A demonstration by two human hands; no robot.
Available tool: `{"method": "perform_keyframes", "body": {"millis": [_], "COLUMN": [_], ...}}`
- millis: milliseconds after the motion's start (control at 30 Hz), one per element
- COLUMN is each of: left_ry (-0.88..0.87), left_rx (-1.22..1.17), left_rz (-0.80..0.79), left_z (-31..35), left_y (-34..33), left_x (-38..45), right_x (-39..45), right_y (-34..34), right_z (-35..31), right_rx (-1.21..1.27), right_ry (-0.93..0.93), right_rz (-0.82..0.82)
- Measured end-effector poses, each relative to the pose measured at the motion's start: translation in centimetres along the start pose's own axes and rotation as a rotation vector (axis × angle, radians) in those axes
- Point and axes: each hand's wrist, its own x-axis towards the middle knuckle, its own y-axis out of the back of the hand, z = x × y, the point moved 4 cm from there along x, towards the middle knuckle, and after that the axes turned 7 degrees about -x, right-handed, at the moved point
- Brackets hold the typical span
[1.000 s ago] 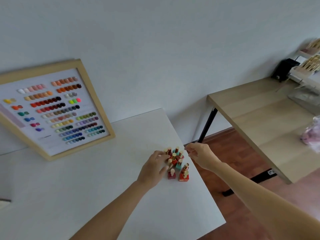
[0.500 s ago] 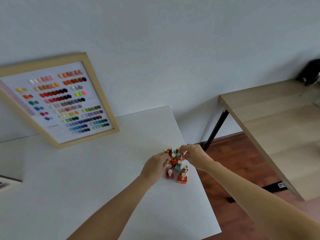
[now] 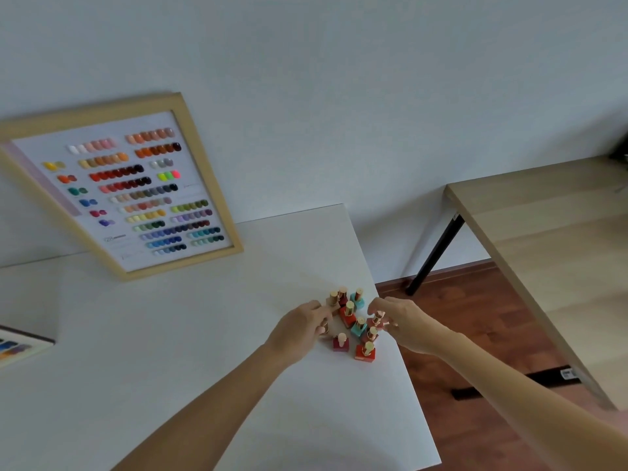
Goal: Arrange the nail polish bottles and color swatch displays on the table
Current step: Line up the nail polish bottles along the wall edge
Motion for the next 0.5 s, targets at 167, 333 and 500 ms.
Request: {"method": "perform_keyframes", "body": {"millis": [167,333,500], "left_ry": [-0.014,-0.019,-0.059], "left_rx": [0.039,0.118,0.13], "left_rz": [-0.051,-0.108,-0.139], "left_z": [0.0,0.5,0.7], "left_y": [0.1,0.3,0.0], "left_x": [1.0,2.5,3.4], "right_x": [-0.4,0.0,-0.2], "right_y": [-1.1,-1.2,-0.9], "right_z": [-0.3,-0.9,-0.9], "right_rx": [0.021,0.035,0.018], "right_ry": [0.039,0.035,0.032], "right_rz": [-0.056,-0.004,0.031]}}
